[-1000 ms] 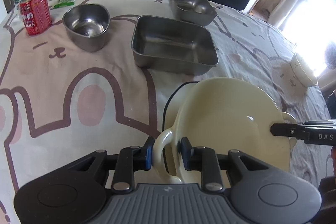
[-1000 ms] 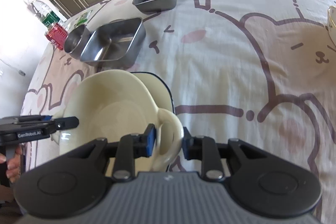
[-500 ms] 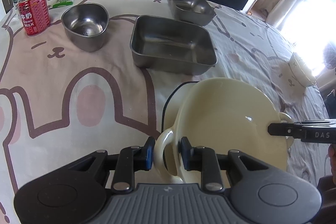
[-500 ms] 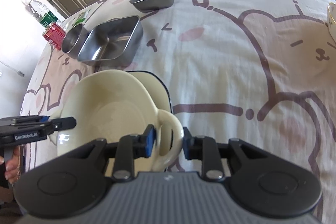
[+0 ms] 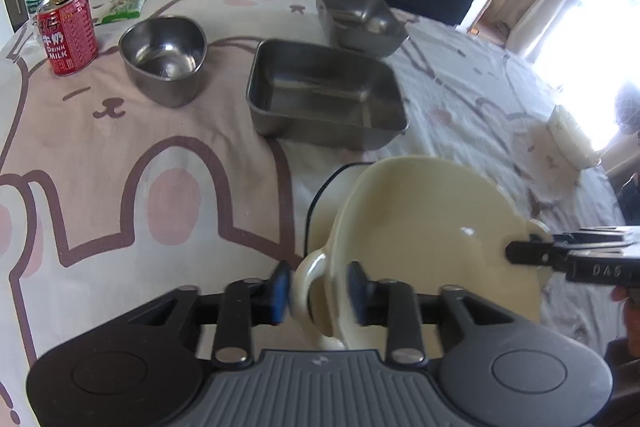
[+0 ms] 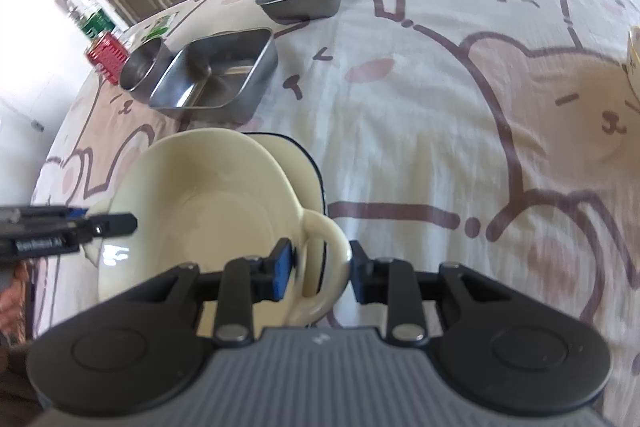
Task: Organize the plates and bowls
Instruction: 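Lower the cream bowl onto the tablecloth beside the steel trays with both tools, then open both tools to release the cream bowl handles, then close both tools on the rim of the yellow-rimmed lemon-print bowl, then lift and carry the lemon-print bowl with both tools toward the cream bowl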
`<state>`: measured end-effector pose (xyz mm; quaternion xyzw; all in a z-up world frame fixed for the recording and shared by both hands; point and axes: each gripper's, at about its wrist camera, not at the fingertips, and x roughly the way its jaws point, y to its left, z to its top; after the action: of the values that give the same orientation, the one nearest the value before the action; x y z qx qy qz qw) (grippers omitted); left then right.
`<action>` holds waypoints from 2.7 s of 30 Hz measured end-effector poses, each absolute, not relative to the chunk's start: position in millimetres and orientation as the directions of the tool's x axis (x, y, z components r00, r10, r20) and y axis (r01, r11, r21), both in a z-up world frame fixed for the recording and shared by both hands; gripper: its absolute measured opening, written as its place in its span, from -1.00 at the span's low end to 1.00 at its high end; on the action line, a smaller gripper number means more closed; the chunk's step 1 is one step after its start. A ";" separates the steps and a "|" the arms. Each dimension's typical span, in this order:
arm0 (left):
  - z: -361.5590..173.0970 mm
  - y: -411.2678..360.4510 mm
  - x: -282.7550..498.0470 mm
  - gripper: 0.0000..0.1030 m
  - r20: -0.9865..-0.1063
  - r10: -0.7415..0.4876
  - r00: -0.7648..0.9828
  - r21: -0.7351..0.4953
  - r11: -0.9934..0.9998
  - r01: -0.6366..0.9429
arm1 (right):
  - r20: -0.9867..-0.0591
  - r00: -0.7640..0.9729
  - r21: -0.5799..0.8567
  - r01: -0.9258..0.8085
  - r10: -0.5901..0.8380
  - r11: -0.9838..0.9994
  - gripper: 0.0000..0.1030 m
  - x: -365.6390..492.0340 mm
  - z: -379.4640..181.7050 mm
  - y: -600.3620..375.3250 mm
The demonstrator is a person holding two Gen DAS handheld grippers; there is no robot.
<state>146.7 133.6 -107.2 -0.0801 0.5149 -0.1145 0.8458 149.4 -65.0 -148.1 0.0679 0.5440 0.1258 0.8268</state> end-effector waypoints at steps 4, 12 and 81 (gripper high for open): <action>-93.0 132.0 137.0 0.60 -0.838 -0.272 0.474 -0.253 0.962 0.107 | -0.853 0.425 0.252 -0.173 0.303 0.952 0.52 140.9 -137.7 -65.0; -44.1 110.2 114.5 1.00 -0.753 -0.266 0.602 -0.235 0.963 0.132 | -0.783 0.571 0.159 -0.197 0.245 0.967 1.00 116.2 -103.0 -75.7; -149.3 -333.4 363.1 -0.80 -0.776 -0.453 0.439 -0.269 0.867 0.419 | -0.725 0.662 0.157 0.428 -0.190 0.890 -0.70 234.5 -170.2 -449.6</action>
<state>363.1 -333.4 -149.3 -0.0183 0.4629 -0.2571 0.8481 234.5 -449.6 -170.2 0.1590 0.3735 -0.1721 0.8975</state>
